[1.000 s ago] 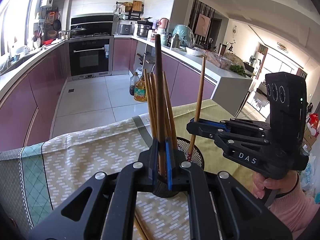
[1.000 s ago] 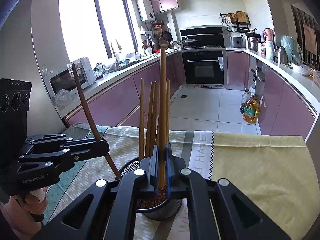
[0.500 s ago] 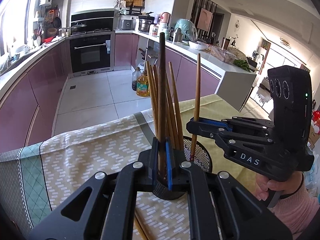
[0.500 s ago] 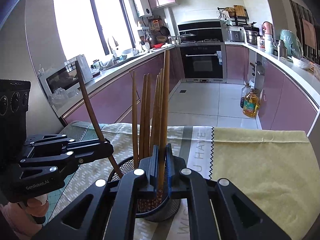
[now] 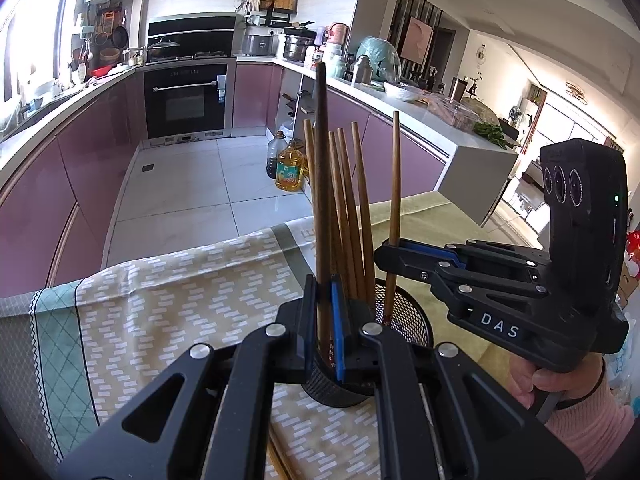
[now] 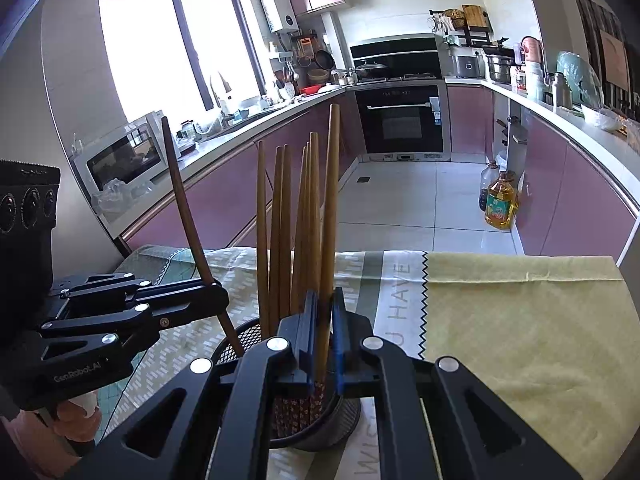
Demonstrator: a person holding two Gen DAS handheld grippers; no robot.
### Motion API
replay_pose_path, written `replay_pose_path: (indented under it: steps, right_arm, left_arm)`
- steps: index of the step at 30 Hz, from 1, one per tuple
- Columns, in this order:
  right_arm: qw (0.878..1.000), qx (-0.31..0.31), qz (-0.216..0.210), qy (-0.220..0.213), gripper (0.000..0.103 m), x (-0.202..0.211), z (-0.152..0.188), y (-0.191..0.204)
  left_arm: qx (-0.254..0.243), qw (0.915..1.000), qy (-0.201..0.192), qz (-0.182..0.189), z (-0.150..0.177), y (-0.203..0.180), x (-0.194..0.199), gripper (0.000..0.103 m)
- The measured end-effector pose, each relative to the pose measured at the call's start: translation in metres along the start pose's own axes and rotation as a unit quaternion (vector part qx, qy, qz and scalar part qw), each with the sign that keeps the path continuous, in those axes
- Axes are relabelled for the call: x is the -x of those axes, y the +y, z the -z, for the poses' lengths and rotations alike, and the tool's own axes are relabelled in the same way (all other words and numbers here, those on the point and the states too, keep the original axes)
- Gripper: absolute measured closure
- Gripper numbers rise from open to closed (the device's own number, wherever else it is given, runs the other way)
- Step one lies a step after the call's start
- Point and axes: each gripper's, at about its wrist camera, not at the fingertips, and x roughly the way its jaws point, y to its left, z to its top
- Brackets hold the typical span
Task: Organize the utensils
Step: 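Lower the chopsticks into the mesh cup, pushing them down among the others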
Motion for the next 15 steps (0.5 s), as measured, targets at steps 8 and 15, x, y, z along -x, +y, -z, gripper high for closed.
replay_pose_path:
  steps: [8, 15]
  right_arm:
    - [1.000, -0.006, -0.004, 0.002, 0.096, -0.002, 0.001, -0.003]
    - [1.000, -0.007, -0.003, -0.004, 0.096, 0.002, 0.001, -0.003]
  left_arm:
    - [0.013, 0.9999, 0.009, 0.006, 0.004, 0.006, -0.010, 0.095]
    - [0.018, 0.9997, 0.011, 0.010, 0.009, 0.008, -0.013, 0.095]
